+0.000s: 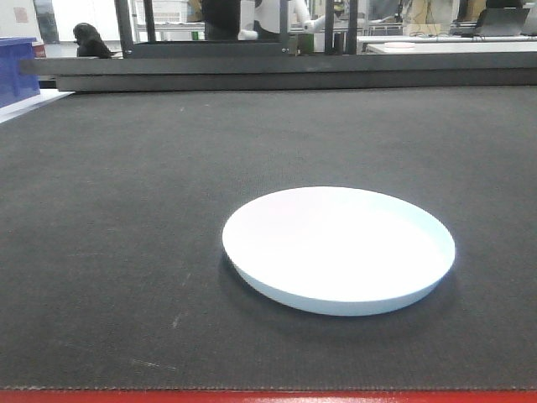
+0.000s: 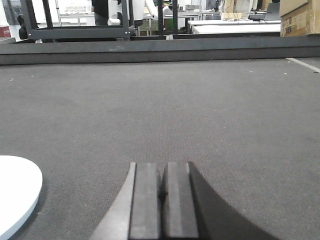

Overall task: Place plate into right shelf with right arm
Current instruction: 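Move the right gripper toward the edge of the white plate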

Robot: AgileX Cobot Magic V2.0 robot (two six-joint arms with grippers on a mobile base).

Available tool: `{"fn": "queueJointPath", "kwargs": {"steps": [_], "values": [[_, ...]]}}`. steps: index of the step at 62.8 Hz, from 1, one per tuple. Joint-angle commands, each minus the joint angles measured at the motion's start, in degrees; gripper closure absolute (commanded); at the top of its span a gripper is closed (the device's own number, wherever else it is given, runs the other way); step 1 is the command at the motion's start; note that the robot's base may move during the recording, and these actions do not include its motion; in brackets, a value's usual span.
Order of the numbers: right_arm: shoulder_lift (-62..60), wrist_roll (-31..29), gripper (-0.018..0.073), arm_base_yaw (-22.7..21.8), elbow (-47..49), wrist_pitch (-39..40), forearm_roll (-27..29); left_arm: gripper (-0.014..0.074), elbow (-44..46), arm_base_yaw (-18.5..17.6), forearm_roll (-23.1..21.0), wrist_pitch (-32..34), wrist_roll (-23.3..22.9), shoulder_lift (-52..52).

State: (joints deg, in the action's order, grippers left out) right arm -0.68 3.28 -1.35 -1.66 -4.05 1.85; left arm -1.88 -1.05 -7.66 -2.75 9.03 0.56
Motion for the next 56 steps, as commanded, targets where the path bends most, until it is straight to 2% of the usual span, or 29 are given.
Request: {"fn": "queueJointPath", "kwargs": {"steps": [1, 33, 42, 47, 56], "values": [[-1.0, -0.4, 0.0511, 0.0, 0.9, 4.9, 0.0, 0.0724, -0.6, -0.1, -0.5, 5.2, -0.4, 0.6], [-1.0, -0.4, 0.0511, 0.0, 0.9, 5.7, 0.0, 0.0724, -0.6, -0.1, -0.5, 5.2, -0.4, 0.6], [-1.0, -0.4, 0.0511, 0.0, 1.1, 13.8, 0.0, 0.0724, -0.6, -0.1, -0.5, 5.2, -0.4, 0.6], [-0.9, -0.4, 0.0511, 0.0, 3.7, 16.2, -0.1, 0.0724, -0.6, -0.1, -0.5, 5.2, -0.4, 0.6], [0.7, -0.4, 0.0511, 0.0, 13.1, 11.3, -0.1, 0.0724, -0.6, -0.1, -0.5, 5.2, -0.4, 0.6]]}}
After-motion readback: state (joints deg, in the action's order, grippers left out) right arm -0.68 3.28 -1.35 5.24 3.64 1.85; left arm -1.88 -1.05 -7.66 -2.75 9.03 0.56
